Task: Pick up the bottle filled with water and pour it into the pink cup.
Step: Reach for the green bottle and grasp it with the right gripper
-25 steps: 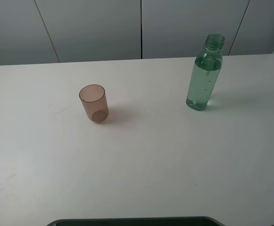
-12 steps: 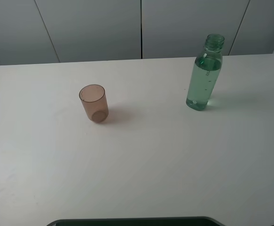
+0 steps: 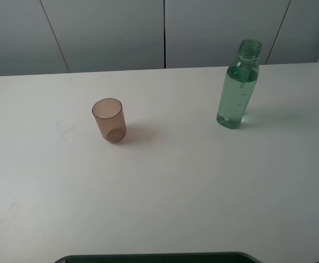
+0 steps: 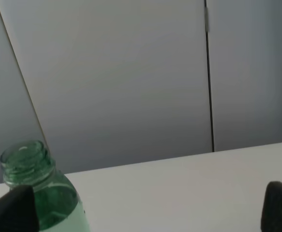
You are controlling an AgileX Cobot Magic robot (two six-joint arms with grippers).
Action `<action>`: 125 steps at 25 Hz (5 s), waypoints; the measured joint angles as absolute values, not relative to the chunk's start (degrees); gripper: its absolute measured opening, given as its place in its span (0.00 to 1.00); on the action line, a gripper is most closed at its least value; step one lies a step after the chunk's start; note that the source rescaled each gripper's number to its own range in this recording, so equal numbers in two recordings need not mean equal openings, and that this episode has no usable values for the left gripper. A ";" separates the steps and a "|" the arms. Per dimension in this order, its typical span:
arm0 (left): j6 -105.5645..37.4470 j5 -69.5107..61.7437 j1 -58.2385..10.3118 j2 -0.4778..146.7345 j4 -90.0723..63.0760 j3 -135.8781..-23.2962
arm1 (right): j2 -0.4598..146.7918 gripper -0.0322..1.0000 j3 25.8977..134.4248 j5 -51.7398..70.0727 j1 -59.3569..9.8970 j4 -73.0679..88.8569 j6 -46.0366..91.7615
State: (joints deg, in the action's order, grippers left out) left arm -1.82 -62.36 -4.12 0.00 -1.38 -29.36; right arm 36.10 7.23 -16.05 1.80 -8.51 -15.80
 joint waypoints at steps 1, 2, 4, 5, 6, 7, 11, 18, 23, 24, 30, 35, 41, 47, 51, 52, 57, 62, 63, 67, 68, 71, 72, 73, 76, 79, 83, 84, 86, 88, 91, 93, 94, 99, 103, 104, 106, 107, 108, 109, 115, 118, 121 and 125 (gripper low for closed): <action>-1.82 -62.36 -4.12 0.00 -1.38 -29.36 | 36.10 1.00 6.23 -17.04 1.80 -8.51 -15.80; -1.82 -62.36 -4.12 0.00 -1.38 -29.36 | 36.32 1.00 5.46 -17.73 1.80 -8.51 -15.84; -1.82 -62.36 -4.12 0.00 -1.38 -29.36 | 36.90 1.00 4.21 -19.01 1.80 -8.51 -15.94; -1.82 -62.36 -4.12 0.00 -1.38 -29.36 | 37.61 1.00 3.53 -19.91 1.80 -8.51 -15.94; -1.82 -62.36 -4.12 0.00 -1.38 -29.36 | 38.52 1.00 3.17 -20.45 1.80 -8.51 -15.94; -1.82 -62.36 -4.12 0.00 -1.38 -29.36 | 39.45 1.00 2.77 -21.09 1.80 -8.51 -15.94; -1.82 -62.36 -4.12 0.00 -1.38 -29.36 | 45.08 1.00 1.66 -26.14 1.80 -9.68 -15.84; -1.82 -62.36 -4.12 0.00 -1.38 -29.36 | 57.73 1.00 1.48 -37.99 1.80 -12.75 -15.84; -1.82 -62.36 -4.12 0.00 -1.38 -29.36 | 63.50 1.00 1.22 -40.97 1.80 -14.96 -14.70; -1.82 -62.36 -4.12 0.00 -1.38 -29.36 | 64.02 1.00 0.94 -41.13 1.80 -15.49 -14.37; -1.82 -62.36 -4.12 0.00 -1.38 -29.36 | 66.16 1.00 0.81 -42.20 1.80 -17.74 -14.00; -1.82 -62.36 -4.12 0.00 -1.38 -29.36 | 69.48 1.00 0.81 -44.20 1.36 -19.90 -14.10; -1.82 -62.36 -4.12 0.00 -1.38 -29.36 | 74.29 1.00 2.16 -44.19 -6.10 -13.81 -8.93; -1.82 -62.36 -4.12 0.00 -1.38 -29.36 | 76.16 1.00 5.93 -43.52 -10.04 -8.64 -4.28; -1.82 -62.36 -4.12 0.00 -1.38 -29.36 | 79.52 1.00 8.95 -43.28 -10.18 -8.20 -4.03; -1.82 -62.36 -4.12 0.00 -1.38 -29.36 | 80.73 1.00 9.51 -43.28 -10.18 -8.20 -3.94; -1.82 -62.36 -4.12 0.00 -1.38 -29.36 | 86.80 1.00 11.47 -44.28 -10.18 -8.20 -3.90; -1.82 -62.36 -4.12 0.00 -1.38 -29.36 | 90.69 1.00 13.09 -45.38 -10.55 -8.62 -4.31; -1.82 -62.36 -4.12 0.00 -1.38 -29.36 | 91.11 1.00 13.43 -45.51 -11.00 -8.62 -4.43; -1.82 -62.36 -4.12 0.00 -1.38 -29.36 | 92.75 1.00 15.57 -46.04 -11.89 -8.48 -4.55; -1.82 -62.36 -4.12 0.00 -1.38 -29.36 | 93.17 1.00 16.05 -46.04 -11.89 -8.48 -4.55; -1.82 -62.36 -4.12 0.00 -1.38 -29.36 | 94.85 1.00 17.22 -46.17 -11.89 -8.48 -5.01; -1.82 -62.36 -4.12 0.00 -1.38 -29.36 | 95.34 1.00 17.68 -46.17 -11.89 -8.48 -5.06; -1.82 -62.36 -4.12 0.00 -1.38 -29.36 | 95.79 1.00 18.27 -46.17 -11.89 -8.48 -5.21; -1.82 -62.36 -4.12 0.00 -1.38 -29.36 | 97.01 1.00 19.65 -46.17 -11.89 -8.48 -5.44; -1.82 -62.36 -4.12 0.00 -1.38 -29.36 | 98.18 1.00 20.95 -46.17 -11.89 -8.48 -5.79; -1.82 -62.36 -4.12 0.00 -1.38 -29.36 | 99.95 1.00 22.72 -46.17 -11.89 -9.26 -7.16; -1.82 -62.36 -4.12 0.00 -1.38 -29.36 | 100.42 1.00 23.04 -46.17 -11.89 -9.52 -7.42; -1.82 -62.36 -4.12 0.00 -1.38 -29.36 | 101.12 1.00 23.93 -46.17 -11.89 -9.66 -7.81; -1.82 -62.36 -4.12 0.00 -1.38 -29.36 | 101.76 1.00 24.81 -46.26 -11.89 -9.76 -8.12; -1.70 -62.36 -4.12 0.00 -1.38 -29.36 | 102.73 1.00 25.97 -46.26 -11.89 -9.76 -8.49; -1.70 -62.36 -4.12 0.00 -1.38 -29.36 | 103.51 1.00 26.61 -46.26 -11.89 -9.76 -8.79; -1.70 -62.36 -4.12 0.00 -1.38 -29.36 | 104.00 1.00 26.75 -46.64 -11.89 -9.76 -8.92; -1.70 -62.36 -4.12 0.00 -1.38 -29.36 | 105.90 1.00 26.84 -49.56 -11.89 -9.76 -9.03; -1.70 -62.36 -4.12 0.00 -1.38 -29.36 | 106.42 1.00 27.26 -50.81 -11.89 -9.52 -9.03; -1.70 -62.36 -4.12 0.00 -1.38 -29.36 | 106.42 1.00 27.55 -51.14 -11.89 -9.41 -9.03; -1.70 -62.36 -4.12 0.00 -1.38 -29.36 | 106.42 1.00 28.12 -51.57 -11.89 -9.41 -9.03; -1.70 -62.36 -4.12 0.00 -1.38 -29.36 | 106.42 1.00 28.52 -51.57 -11.89 -9.41 -9.03; -1.70 -62.36 -4.12 0.00 -1.38 -29.36 | 106.42 1.00 28.77 -51.68 -11.89 -9.41 -9.03; -1.70 -62.36 -4.12 0.00 -1.38 -29.36 | 106.42 1.00 28.94 -51.68 -11.89 -9.28 -9.03; -1.70 -62.36 -4.12 0.00 -1.38 -29.36 | 107.43 1.00 29.08 -52.28 -11.89 -8.18 -9.10; -1.70 -62.36 -4.12 0.00 -1.38 -29.36 | 109.60 1.00 29.08 -53.45 -11.89 -8.18 -9.10; -1.70 -62.36 -4.12 0.00 -1.38 -29.36 | 111.36 1.00 29.08 -55.63 -11.89 -8.18 -9.10; -1.70 -62.36 -4.12 0.00 -1.38 -29.36 | 112.06 1.00 29.08 -57.96 -11.89 -8.18 -9.10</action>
